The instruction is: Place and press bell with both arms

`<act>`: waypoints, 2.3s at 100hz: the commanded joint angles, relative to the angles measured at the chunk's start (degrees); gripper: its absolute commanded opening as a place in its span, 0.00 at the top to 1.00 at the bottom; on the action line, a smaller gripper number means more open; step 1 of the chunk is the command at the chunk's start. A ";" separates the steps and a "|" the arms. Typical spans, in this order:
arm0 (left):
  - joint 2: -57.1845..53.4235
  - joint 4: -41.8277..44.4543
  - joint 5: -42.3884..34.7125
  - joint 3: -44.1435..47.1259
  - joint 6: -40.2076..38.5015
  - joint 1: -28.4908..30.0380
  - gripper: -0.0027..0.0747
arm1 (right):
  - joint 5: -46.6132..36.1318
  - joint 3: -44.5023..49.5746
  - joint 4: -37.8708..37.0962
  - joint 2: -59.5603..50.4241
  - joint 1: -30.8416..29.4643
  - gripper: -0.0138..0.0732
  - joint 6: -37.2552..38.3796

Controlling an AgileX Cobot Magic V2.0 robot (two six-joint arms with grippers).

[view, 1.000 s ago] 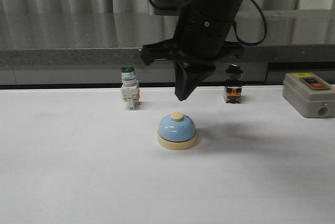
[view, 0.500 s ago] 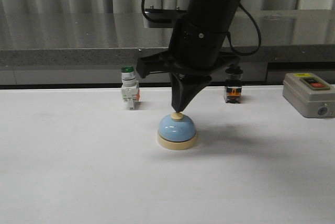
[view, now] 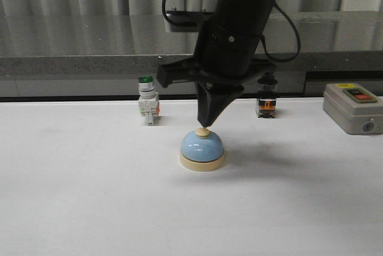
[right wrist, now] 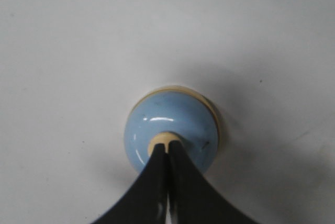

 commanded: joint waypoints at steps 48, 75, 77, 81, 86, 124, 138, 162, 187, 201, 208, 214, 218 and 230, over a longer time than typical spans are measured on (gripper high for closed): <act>-1.79 0.02 -4.84 2.45 -0.42 0.12 0.99 | -4.56 9.04 -3.09 -25.63 -9.57 0.91 -0.60; -1.79 0.02 -4.84 2.45 -0.42 0.12 0.99 | -11.43 27.37 -3.17 -44.42 -18.54 0.91 -0.60; -1.79 0.02 -4.84 2.45 -0.42 0.12 0.99 | -11.72 28.78 -3.17 -45.93 -19.02 0.91 -0.60; -1.79 0.02 -4.84 2.45 -0.42 0.12 0.99 | -12.52 31.49 -3.21 -48.55 -20.47 0.91 -0.60; -1.79 0.02 -4.84 2.45 -0.42 0.12 0.99 | -13.04 34.37 -3.21 -52.12 -22.13 0.91 -0.60; -1.79 0.02 -4.84 2.45 -0.42 0.12 0.99 | -14.10 48.19 -3.21 -78.52 -27.16 0.91 -0.60; -1.79 0.02 -4.84 2.45 -0.42 0.12 0.99 | -14.05 50.70 -3.21 -85.63 -27.16 0.91 -0.60; -1.79 0.02 -4.84 2.45 -0.42 0.12 0.99 | -13.42 51.20 -3.21 -90.27 -27.16 0.91 -0.60; -1.79 0.02 -4.84 2.45 -0.42 0.12 0.99 | -13.48 51.20 -3.21 -90.26 -27.16 0.91 -0.60; -1.79 0.02 -4.84 2.45 -0.42 0.12 0.99 | -13.48 51.20 -3.21 -90.26 -27.16 0.91 -0.60; -1.79 0.02 -4.84 2.45 -0.42 0.12 0.99 | -13.48 51.20 -3.21 -90.26 -27.16 0.91 -0.60; -1.79 0.02 -4.84 2.45 -0.42 0.12 0.99 | -13.85 51.25 -3.21 -90.26 -27.16 0.91 -0.60; -1.79 0.02 -4.84 2.45 -0.42 0.12 0.99 | -14.37 51.57 -3.62 -90.26 -27.16 0.91 -0.60; -1.79 0.02 -4.84 2.45 -0.42 0.12 0.99 | -19.20 54.66 -4.17 -91.99 -27.16 0.91 -0.60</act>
